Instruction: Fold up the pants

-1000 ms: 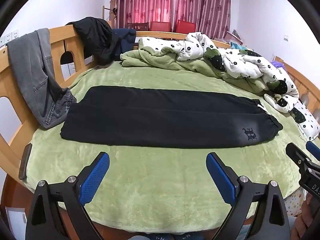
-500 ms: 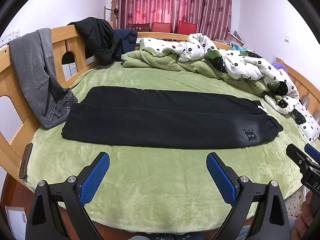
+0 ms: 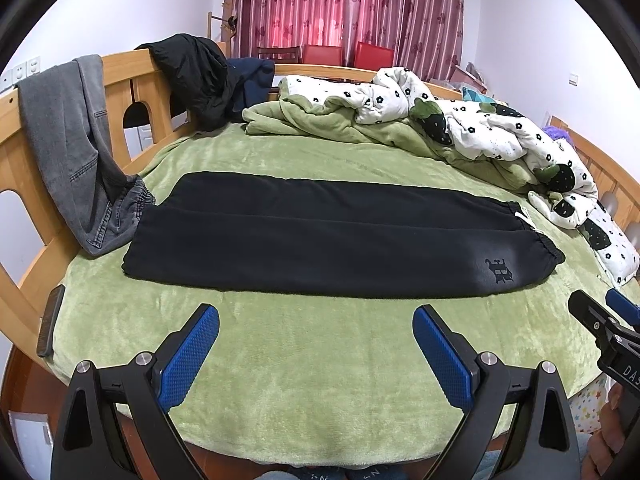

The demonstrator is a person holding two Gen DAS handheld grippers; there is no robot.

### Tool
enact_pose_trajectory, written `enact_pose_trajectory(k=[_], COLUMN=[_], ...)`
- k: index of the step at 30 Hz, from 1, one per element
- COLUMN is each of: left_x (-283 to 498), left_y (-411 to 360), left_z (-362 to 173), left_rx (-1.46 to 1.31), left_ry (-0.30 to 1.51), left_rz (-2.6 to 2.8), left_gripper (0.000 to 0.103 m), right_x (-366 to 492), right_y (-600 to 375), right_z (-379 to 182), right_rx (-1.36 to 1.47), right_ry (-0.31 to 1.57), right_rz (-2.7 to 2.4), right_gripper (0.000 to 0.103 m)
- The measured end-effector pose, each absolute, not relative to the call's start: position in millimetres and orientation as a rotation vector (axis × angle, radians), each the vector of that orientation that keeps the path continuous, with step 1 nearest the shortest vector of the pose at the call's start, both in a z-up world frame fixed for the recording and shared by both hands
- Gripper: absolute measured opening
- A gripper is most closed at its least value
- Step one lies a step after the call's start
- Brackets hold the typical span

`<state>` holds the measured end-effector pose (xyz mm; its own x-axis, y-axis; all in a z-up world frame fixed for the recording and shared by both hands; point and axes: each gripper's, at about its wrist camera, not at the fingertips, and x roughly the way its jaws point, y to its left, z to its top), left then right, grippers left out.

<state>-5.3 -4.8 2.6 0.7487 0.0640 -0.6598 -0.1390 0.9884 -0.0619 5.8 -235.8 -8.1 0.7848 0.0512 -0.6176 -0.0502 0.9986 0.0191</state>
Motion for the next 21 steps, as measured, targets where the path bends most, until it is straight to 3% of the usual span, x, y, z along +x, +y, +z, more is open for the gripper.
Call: enact_pose_trajectory(k=[21], left_x=[-8.7], left_y=[-5.3], left_z=[2.8], left_rx=[-0.114], left_ry=[0.707], left_rz=[0.102], left_gripper=[0.098], right_x=[1.0], right_y=[-231.4], right_z=[-7.6], right_rx=[-0.034], right_ry=[0.655], right_rz=[0.052], right_gripper=[0.102])
